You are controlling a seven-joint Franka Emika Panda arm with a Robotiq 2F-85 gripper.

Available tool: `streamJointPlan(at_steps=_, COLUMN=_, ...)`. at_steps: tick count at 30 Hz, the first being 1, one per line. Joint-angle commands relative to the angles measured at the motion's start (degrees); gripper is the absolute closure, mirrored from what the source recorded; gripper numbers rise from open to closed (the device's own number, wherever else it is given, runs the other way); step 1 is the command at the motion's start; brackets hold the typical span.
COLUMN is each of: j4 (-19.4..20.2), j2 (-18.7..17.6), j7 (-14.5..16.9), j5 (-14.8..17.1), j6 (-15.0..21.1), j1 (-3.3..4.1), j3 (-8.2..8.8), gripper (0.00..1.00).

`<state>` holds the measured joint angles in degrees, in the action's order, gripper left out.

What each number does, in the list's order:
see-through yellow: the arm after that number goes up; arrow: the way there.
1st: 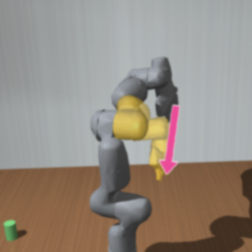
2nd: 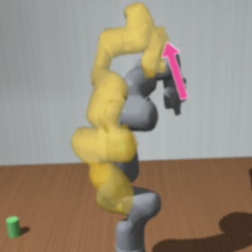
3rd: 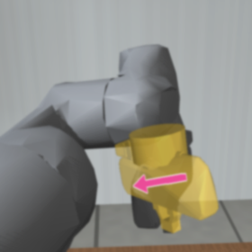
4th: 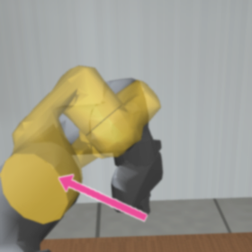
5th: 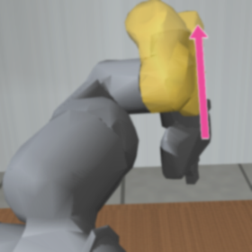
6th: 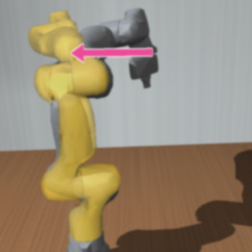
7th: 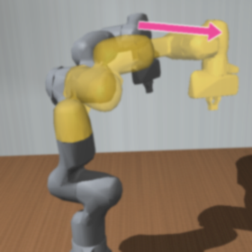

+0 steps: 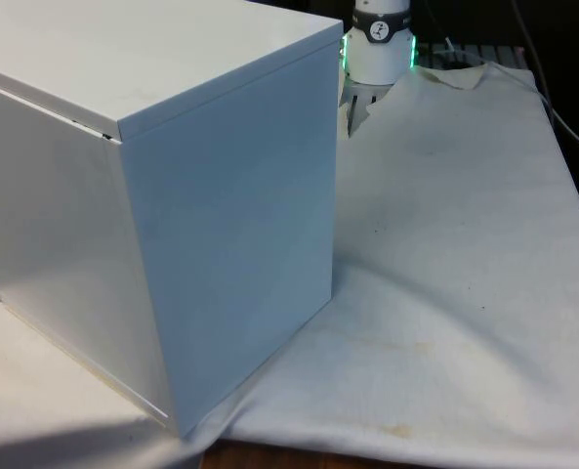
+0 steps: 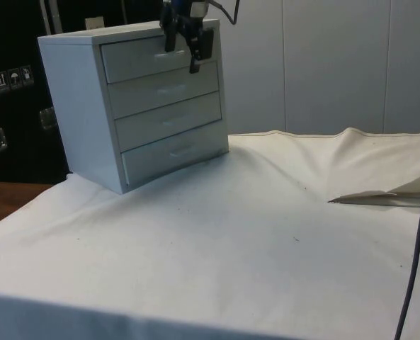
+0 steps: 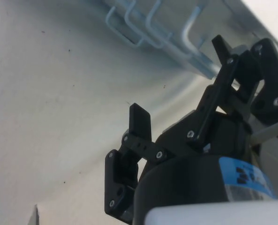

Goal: Open the drawer, then close it.

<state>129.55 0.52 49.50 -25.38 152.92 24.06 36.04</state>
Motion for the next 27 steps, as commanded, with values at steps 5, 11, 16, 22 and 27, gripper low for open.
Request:
streamJointPlan(at_steps=5, j4=0.1, j2=-0.4, j7=0.3, j5=0.2, j6=1.1, j1=-0.11, j3=0.57, gripper=0.00)
streamJointPlan(at_steps=11, j4=-0.1, j2=-0.7, j7=0.2, j5=0.3, j6=1.3, j1=-0.06, j3=0.74, gripper=0.00)
streamJointPlan(at_steps=16, j4=-0.3, j2=-0.8, j7=-0.5, j5=-0.1, j6=1.4, j1=0.11, j3=0.40, gripper=0.00)
streamJointPlan(at_steps=22, j4=-0.2, j2=-0.8, j7=-0.9, j5=-0.6, j6=1.5, j1=0.17, j3=0.00, gripper=0.00)
streamJointPlan(at_steps=27, j4=0.1, j2=-0.6, j7=-0.3, j5=0.1, j6=0.8, j1=0.34, j3=-0.52, gripper=0.00)
